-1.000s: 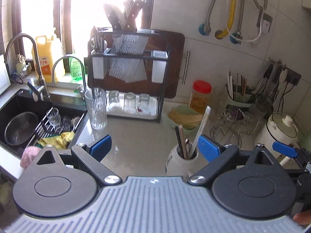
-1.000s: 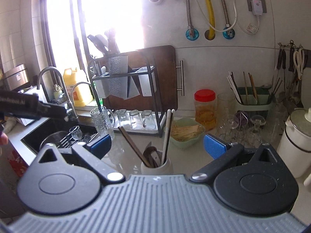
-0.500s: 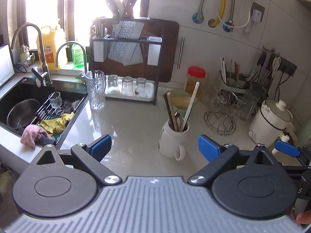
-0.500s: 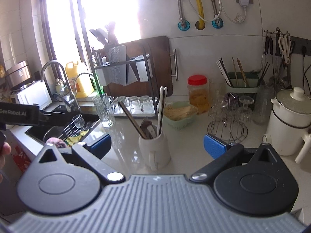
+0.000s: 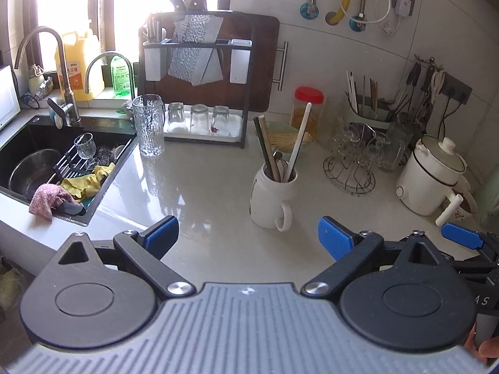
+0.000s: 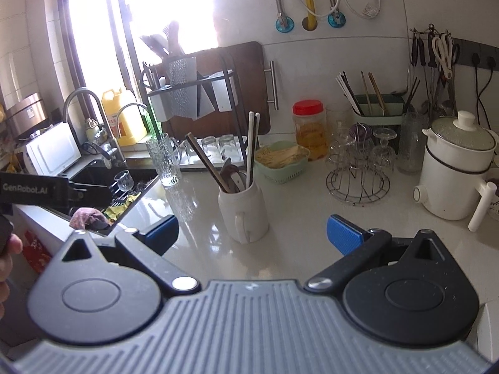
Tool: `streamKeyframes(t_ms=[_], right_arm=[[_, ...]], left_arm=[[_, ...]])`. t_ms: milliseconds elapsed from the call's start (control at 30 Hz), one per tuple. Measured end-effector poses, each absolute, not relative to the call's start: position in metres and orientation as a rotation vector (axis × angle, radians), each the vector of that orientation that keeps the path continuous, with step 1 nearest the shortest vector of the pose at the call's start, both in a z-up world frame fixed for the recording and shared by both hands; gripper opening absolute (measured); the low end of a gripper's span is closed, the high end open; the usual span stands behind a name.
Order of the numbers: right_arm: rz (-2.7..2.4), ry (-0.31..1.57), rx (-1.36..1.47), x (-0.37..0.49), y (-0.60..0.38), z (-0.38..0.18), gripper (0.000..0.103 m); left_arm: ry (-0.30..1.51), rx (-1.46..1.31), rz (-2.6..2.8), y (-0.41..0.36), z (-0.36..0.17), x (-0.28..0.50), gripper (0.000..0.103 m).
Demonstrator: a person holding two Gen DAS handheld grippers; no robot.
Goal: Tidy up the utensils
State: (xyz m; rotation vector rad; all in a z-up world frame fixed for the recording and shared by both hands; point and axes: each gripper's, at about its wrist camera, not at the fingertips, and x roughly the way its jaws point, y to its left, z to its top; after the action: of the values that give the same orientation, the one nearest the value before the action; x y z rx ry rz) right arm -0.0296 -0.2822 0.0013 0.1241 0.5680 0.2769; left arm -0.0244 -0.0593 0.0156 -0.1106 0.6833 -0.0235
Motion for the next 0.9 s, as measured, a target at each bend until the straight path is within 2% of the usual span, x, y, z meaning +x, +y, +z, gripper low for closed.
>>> streamKeyframes(t_ms=[900], right_arm=[[0.262, 0.59, 0.132, -0.022, -0.281, -0.011, 0.103]], left_arm=[[0.698, -0.103, -0.02, -0.056, 0.003, -0.016, 0.099]])
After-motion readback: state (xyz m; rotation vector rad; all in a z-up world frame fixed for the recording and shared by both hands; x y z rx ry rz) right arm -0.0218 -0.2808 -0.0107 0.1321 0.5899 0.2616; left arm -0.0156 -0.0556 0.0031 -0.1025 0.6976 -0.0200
